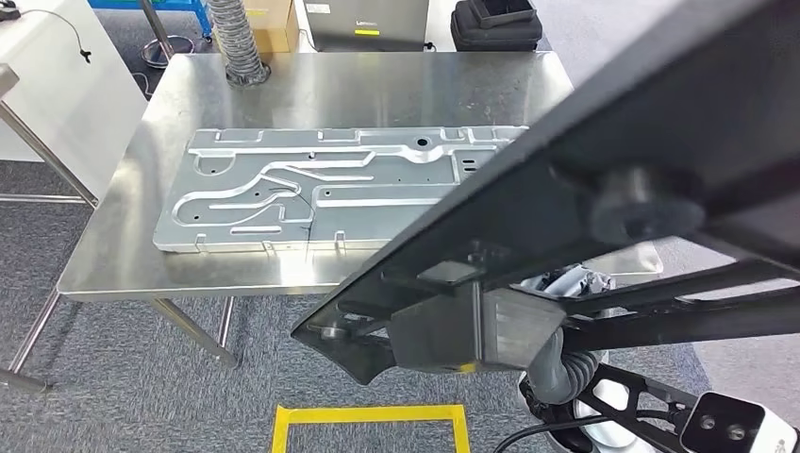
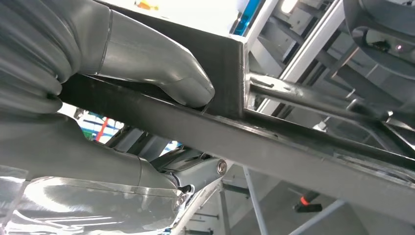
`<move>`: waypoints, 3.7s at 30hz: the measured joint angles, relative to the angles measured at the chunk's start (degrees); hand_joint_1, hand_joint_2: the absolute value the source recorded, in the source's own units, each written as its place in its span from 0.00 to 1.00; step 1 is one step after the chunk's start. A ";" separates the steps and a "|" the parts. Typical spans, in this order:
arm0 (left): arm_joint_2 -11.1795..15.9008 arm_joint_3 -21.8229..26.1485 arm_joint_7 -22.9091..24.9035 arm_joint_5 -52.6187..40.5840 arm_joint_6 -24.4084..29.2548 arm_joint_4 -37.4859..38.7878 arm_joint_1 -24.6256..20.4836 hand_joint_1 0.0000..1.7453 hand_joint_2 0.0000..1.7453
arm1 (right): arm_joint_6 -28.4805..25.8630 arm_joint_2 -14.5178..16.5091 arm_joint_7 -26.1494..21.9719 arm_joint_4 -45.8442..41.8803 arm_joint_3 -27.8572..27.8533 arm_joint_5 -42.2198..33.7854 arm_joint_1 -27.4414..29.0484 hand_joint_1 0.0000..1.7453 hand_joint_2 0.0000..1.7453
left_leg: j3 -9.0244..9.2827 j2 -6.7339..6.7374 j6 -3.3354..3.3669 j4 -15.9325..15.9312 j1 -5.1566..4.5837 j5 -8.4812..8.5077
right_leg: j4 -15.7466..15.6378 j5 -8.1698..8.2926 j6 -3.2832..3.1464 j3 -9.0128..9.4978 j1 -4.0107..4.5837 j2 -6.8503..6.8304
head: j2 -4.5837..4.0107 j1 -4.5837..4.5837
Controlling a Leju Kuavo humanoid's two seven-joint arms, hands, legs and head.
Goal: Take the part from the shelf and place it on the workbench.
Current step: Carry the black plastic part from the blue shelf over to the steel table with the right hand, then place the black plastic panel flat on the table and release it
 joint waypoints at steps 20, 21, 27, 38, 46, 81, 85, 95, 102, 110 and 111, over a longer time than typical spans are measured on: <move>0.07 0.02 0.10 -0.24 0.36 -0.04 -0.02 0.00 1.00 | -2.91 -0.99 0.10 -2.16 1.01 0.50 1.92 1.00 1.00 | -5.76 0.01 -2.80 13.61 -0.05 -5.11 | -7.74 5.94 -3.28 1.80 0.05 0.10 | 0.00 -0.01; 0.07 0.03 0.10 -0.24 0.39 -0.04 0.00 0.00 1.00 | -3.02 -1.01 0.07 -2.30 1.00 1.01 2.25 1.00 1.00 | -4.41 0.00 -2.61 9.51 -0.05 -2.19 | -7.71 5.45 -3.13 2.44 0.05 0.14 | 0.00 -0.01; 0.03 0.48 -0.21 0.05 0.58 -0.04 0.05 0.00 1.00 | -11.49 -1.19 0.68 -4.92 0.69 12.31 4.40 1.00 1.00 | -0.61 -0.11 -0.97 0.41 -0.29 0.65 | -7.40 3.71 -1.38 3.41 0.34 0.16 | 0.00 -0.01; 0.47 0.57 -1.02 -2.10 -2.00 -0.04 -0.38 0.00 1.00 | -27.48 -9.38 20.91 25.33 -15.83 53.11 -28.46 1.00 1.00 | -0.08 -0.05 -0.26 0.36 -0.33 0.18 | -4.04 7.12 -0.42 -1.96 -0.36 -0.12 | 0.00 0.00; 1.31 0.57 -1.25 -2.90 -2.75 -0.02 -0.18 0.00 1.00 | -30.10 -11.59 23.34 43.71 -16.28 60.42 -37.91 1.00 1.00 | -5.03 -0.36 -2.11 9.78 -0.44 -4.36 | -7.30 7.47 -2.42 -0.54 -0.40 -0.25 | 0.00 -0.02; 1.23 0.11 -4.48 -5.11 -5.05 0.05 -0.54 0.00 1.00 | -25.37 10.03 19.15 85.01 12.17 76.48 -44.74 1.00 1.00 | -6.44 -0.10 -3.07 10.35 0.06 -2.52 | -6.96 8.15 -3.02 -1.51 -0.17 -0.02 | 0.00 -0.01; 1.27 0.09 -5.35 -5.55 -5.48 0.07 -0.32 0.00 1.00 | -23.38 13.69 17.80 90.08 16.00 75.13 -44.46 1.00 1.00 | -1.93 -0.23 -2.18 0.79 -0.24 1.73 | -6.67 7.51 -2.56 -1.29 0.41 0.16 | 0.00 -0.01; 1.08 0.02 -6.03 -5.76 -4.42 0.09 -0.42 0.00 0.00 | -23.57 16.32 18.26 93.51 18.86 74.28 -43.78 0.00 0.00 | -1.27 -0.10 -0.23 -0.24 0.05 1.53 | 10.02 0.69 -0.51 -9.67 -0.07 0.05 | 0.00 -0.01; 0.75 -0.02 -6.37 -6.40 -3.50 0.11 -0.49 0.00 0.00 | -20.38 17.61 13.76 93.69 16.24 61.02 -44.12 0.00 0.00 | -1.07 -0.17 -1.56 0.04 -0.30 1.21 | -6.67 8.31 -2.00 -2.15 0.48 -0.14 | 0.00 -0.01; 0.52 -0.02 -6.08 -7.01 -4.31 0.13 -0.35 0.00 0.00 | -1.96 17.98 3.36 87.51 -0.58 23.54 -42.89 0.00 0.00 | -8.36 -0.17 -3.41 16.88 0.26 -6.77 | -7.51 8.87 -3.26 -1.66 -0.07 -0.28 | 0.00 -0.01; 0.52 -0.02 -6.07 -7.11 -4.47 0.13 -0.33 0.00 0.00 | 0.43 17.82 3.12 86.03 -2.69 18.97 -42.48 0.00 0.00 | -7.67 -0.16 -3.48 15.54 0.38 -5.55 | -7.43 8.82 -3.17 -1.64 -0.10 -0.25 | 0.00 -0.01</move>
